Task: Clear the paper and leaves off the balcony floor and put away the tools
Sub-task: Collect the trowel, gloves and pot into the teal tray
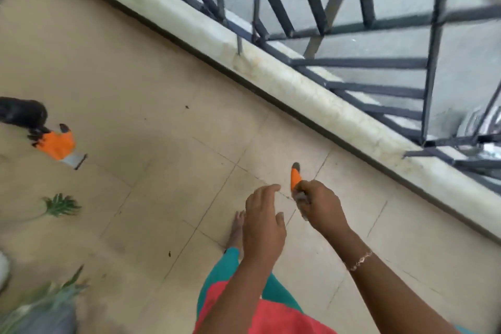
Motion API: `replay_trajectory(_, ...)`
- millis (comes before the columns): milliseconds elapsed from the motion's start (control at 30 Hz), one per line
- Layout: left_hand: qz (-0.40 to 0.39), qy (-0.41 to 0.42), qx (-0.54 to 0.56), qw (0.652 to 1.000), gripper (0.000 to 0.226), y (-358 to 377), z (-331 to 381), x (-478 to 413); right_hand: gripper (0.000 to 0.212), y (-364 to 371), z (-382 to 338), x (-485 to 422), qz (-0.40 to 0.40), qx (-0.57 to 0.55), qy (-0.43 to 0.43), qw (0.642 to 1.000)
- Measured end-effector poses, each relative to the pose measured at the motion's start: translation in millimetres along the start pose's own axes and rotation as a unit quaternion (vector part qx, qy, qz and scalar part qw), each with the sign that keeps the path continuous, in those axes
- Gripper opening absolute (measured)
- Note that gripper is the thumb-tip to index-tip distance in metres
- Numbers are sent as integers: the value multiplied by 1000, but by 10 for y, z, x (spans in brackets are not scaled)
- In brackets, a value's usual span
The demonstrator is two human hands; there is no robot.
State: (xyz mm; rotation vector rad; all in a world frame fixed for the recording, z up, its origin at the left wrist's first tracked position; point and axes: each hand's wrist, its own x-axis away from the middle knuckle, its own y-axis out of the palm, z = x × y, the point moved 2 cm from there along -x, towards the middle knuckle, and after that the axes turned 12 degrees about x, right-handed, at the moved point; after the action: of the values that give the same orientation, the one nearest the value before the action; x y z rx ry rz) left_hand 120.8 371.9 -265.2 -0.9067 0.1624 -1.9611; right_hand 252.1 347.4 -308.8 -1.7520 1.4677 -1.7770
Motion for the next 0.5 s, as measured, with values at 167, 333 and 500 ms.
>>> replay_trajectory(167, 51, 56, 5, 997, 72, -828, 140, 207, 33, -767, -1089, 421, 73, 85, -220, 969)
replay_trajectory(333, 261, 83, 87, 958, 69, -1801, -218, 71, 33, -1008, -2345, 309, 114, 149, -421, 888)
replay_trajectory(500, 326, 6, 111, 939, 39, -2860, -664, 30, 55, -834, -3617, -30, 87, 210, -549, 805)
